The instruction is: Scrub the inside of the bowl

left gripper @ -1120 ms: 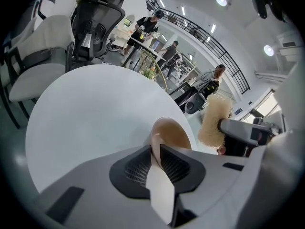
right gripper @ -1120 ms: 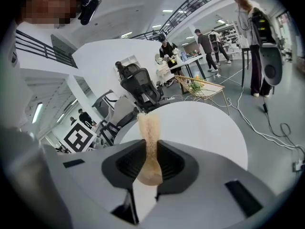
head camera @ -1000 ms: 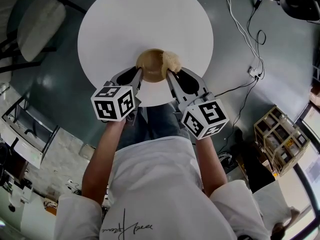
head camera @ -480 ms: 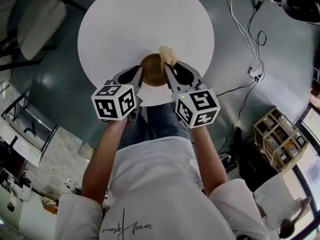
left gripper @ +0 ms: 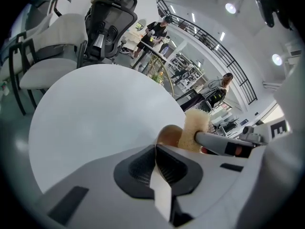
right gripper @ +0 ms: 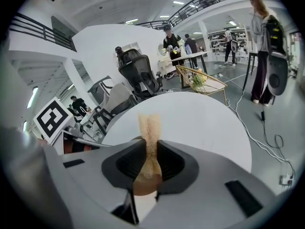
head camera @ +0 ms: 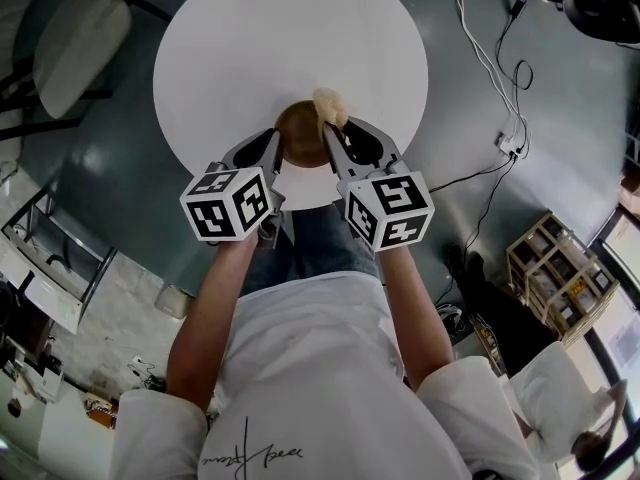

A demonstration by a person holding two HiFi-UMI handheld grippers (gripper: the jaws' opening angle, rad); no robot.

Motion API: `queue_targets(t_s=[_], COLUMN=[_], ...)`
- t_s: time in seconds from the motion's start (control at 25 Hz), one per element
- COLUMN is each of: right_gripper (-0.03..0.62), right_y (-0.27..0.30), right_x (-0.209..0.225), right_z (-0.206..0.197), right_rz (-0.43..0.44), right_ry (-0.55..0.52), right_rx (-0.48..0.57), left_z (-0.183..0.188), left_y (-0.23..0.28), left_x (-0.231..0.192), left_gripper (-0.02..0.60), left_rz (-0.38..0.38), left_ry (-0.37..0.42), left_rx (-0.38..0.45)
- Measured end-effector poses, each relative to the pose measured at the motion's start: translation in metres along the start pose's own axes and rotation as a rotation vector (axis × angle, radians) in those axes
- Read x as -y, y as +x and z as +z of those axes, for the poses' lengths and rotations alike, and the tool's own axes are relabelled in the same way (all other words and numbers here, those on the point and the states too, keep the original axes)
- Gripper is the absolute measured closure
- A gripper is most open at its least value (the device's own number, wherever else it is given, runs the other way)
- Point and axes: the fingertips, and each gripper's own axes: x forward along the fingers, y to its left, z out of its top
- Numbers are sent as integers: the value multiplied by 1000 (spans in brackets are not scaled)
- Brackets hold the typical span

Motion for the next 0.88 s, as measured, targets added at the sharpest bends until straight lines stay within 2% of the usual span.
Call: queue_targets(t_s=[0.64,0.88], right_gripper=[508,507], right_y=[13,14], right_x=[4,5], right_z=[-12,-13], right_rz=[-23,-44], right_ry=[-9,-43], right_rx=[-48,-62], left_z=[-3,-3], left_y=[0,0], left_x=[2,5], left_gripper=[569,569], left_rz=[-1,-4], left_ry=[0,9], left_rx=[8,10])
